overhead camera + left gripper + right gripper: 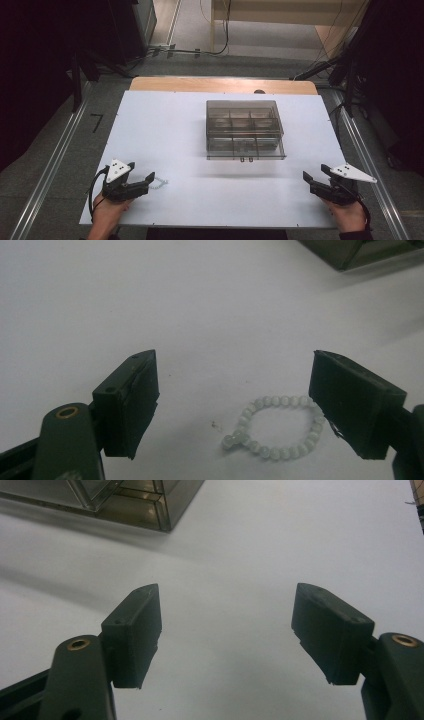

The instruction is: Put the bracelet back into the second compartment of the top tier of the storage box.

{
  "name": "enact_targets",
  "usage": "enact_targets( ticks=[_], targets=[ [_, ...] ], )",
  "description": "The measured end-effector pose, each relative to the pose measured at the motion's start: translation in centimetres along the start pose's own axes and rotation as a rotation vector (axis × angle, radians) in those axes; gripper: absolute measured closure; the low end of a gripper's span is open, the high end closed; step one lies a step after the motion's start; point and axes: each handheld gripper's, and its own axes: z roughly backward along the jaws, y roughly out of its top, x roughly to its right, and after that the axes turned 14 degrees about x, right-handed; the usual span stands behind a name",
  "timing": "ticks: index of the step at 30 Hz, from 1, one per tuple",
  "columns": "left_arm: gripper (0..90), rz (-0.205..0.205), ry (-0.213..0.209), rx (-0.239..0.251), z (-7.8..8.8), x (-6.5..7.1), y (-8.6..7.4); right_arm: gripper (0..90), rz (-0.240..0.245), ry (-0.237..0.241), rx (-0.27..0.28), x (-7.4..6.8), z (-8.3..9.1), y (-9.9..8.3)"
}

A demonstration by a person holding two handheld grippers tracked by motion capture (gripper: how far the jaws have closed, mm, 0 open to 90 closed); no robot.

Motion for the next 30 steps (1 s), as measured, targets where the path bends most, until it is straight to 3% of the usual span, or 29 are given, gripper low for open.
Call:
enact_targets(
  ticks=[30],
  targets=[
    [26.4,-0.035,-0.062,-0.034,-0.9,1.3,0.0,26.5,0.002,0.005,-0.016,-0.1,-0.2,-0.1]
  ],
)
